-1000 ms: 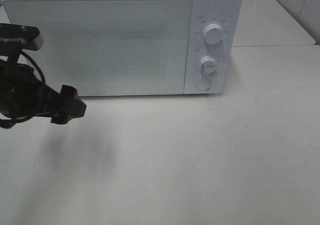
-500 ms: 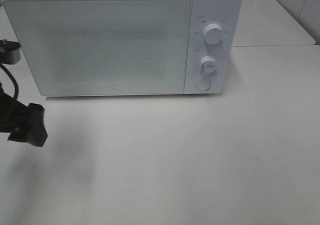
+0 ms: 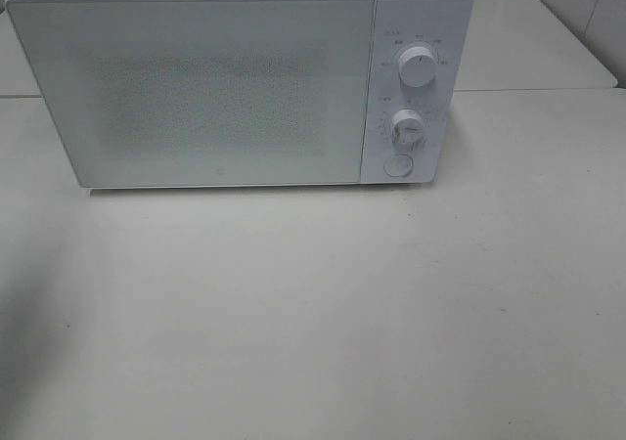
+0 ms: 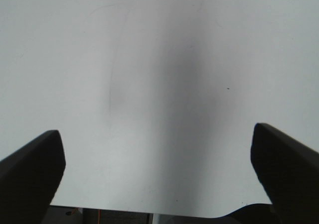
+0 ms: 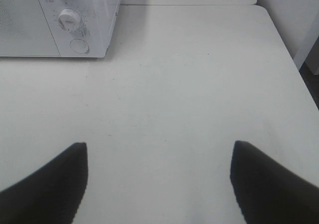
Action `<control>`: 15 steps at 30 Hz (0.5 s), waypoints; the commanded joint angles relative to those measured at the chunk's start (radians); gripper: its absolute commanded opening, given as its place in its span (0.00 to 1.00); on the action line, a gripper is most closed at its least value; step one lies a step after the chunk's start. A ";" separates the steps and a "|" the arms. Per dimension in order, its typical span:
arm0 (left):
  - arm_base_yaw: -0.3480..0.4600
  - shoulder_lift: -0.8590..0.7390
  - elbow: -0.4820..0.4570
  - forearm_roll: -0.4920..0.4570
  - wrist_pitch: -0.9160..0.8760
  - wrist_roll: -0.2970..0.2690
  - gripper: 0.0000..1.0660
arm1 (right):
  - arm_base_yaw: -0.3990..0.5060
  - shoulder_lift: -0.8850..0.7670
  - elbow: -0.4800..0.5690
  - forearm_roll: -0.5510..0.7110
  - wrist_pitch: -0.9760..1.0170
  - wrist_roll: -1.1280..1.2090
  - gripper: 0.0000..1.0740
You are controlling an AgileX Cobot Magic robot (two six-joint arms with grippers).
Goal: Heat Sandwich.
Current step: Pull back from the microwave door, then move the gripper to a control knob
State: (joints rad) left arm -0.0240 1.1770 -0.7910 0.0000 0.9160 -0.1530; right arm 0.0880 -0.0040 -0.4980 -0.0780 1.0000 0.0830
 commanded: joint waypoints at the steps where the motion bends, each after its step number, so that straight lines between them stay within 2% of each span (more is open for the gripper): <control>1: 0.010 -0.071 0.012 -0.013 0.049 0.007 0.90 | -0.007 -0.028 0.000 0.003 -0.004 -0.011 0.71; 4: 0.010 -0.170 0.087 -0.015 0.056 0.043 0.90 | -0.007 -0.028 0.000 0.003 -0.004 -0.011 0.71; 9: 0.010 -0.313 0.178 -0.017 0.064 0.044 0.90 | -0.007 -0.028 0.000 0.003 -0.004 -0.011 0.71; 15: 0.010 -0.462 0.227 -0.016 0.076 0.066 0.90 | -0.007 -0.028 0.000 0.003 -0.004 -0.011 0.71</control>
State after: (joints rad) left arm -0.0170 0.7620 -0.5800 -0.0060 0.9840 -0.0990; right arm 0.0880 -0.0040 -0.4980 -0.0780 1.0000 0.0830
